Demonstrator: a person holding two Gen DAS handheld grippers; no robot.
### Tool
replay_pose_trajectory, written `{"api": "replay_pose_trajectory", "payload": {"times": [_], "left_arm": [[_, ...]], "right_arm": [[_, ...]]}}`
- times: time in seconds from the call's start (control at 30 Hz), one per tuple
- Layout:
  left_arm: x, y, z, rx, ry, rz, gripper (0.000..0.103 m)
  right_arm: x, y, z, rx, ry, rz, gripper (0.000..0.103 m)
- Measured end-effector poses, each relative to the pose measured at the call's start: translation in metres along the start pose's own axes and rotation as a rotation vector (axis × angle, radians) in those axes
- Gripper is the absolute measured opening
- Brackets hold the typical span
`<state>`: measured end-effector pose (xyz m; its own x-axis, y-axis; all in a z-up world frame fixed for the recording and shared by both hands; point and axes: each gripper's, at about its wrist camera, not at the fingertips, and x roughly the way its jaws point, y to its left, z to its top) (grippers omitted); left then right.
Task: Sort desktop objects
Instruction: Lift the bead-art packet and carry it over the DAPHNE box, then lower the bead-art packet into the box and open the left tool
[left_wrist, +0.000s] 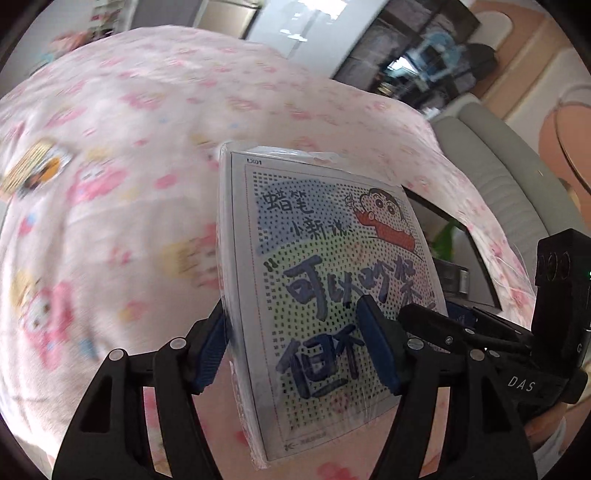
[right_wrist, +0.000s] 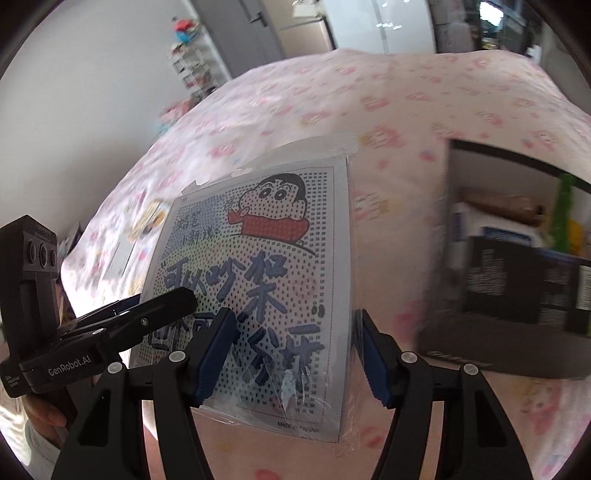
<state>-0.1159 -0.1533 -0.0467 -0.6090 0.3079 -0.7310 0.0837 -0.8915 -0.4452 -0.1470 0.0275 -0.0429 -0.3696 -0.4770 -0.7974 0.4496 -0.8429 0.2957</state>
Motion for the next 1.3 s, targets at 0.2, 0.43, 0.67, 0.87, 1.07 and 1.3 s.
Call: {"api": "replay_pose_trajectory", "payload": {"times": [0.2, 0.43, 0.67, 0.87, 1.07, 1.3], "left_arm": [[0.046, -0.097, 0.025, 0.135, 0.054, -0.085, 0.069], [0.106, -0.180, 0.030, 0.207, 0.116, -0.129, 0.069], [0.161, -0.190, 0.038, 0.191, 0.192, -0.104, 0.069], [0.172, -0.187, 0.041, 0.198, 0.212, -0.077, 0.069], [0.184, -0.184, 0.044, 0.205, 0.232, -0.049, 0.071], [0.183, -0.188, 0.044, 0.258, 0.221, 0.020, 0.074]], "right_arm": [[-0.049, -0.076, 0.003, 0.125, -0.069, -0.089, 0.062], [-0.085, -0.158, 0.007, 0.250, -0.101, -0.159, 0.062], [-0.061, -0.212, 0.018, 0.297, -0.043, -0.172, 0.062], [-0.034, -0.224, 0.037, 0.285, -0.021, -0.173, 0.062], [-0.021, -0.236, 0.042, 0.323, -0.018, -0.174, 0.063], [-0.035, -0.233, 0.038, 0.303, -0.050, -0.225, 0.063]]}}
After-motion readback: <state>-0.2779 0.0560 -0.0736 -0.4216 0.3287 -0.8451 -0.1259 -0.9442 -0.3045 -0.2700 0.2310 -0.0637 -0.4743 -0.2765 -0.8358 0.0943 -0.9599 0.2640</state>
